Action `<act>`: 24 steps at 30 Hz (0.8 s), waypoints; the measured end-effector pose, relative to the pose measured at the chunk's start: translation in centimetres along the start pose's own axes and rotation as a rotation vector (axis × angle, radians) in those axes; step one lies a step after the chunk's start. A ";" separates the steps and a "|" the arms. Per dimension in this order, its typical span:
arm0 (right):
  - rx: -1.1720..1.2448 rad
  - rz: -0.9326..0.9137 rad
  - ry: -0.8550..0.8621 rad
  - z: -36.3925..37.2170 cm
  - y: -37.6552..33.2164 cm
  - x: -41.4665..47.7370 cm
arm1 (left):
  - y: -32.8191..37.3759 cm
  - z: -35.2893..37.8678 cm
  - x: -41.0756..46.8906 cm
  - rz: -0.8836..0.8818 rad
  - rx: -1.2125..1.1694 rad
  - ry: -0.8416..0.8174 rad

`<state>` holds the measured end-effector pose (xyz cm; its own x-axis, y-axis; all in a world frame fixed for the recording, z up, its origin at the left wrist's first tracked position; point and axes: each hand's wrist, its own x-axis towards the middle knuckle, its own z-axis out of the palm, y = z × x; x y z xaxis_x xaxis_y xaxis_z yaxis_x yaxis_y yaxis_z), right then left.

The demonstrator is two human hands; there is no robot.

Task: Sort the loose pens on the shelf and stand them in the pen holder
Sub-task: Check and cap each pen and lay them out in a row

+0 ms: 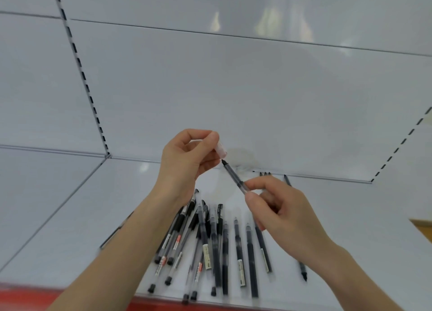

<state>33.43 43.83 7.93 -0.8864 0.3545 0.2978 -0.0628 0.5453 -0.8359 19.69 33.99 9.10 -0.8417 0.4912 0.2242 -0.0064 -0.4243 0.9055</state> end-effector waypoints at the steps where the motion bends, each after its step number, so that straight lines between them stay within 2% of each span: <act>1: -0.003 -0.003 0.005 0.0 0.0 -0.1 | 0.0 0.0 0.0 0.007 0.002 0.003; 10: 0.057 0.019 0.030 -0.1 -0.2 -0.4 | -0.8 1.0 -0.6 -0.034 -0.004 -0.023; 19: 0.058 0.025 0.056 -0.2 0.8 -0.7 | -2.0 2.8 -1.6 -0.018 -0.034 0.039; 21: 0.056 0.074 0.024 -0.8 0.7 -0.5 | -2.3 2.9 -1.4 -0.012 0.018 0.048; 24: 0.035 0.158 -0.115 -2.1 0.9 0.2 | -2.9 2.4 -1.1 -0.051 0.071 0.066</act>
<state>34.12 46.01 8.25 -0.9329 0.3434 0.1090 0.0670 0.4626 -0.8840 21.94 36.45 7.08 -0.8748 0.4590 0.1553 -0.0136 -0.3437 0.9390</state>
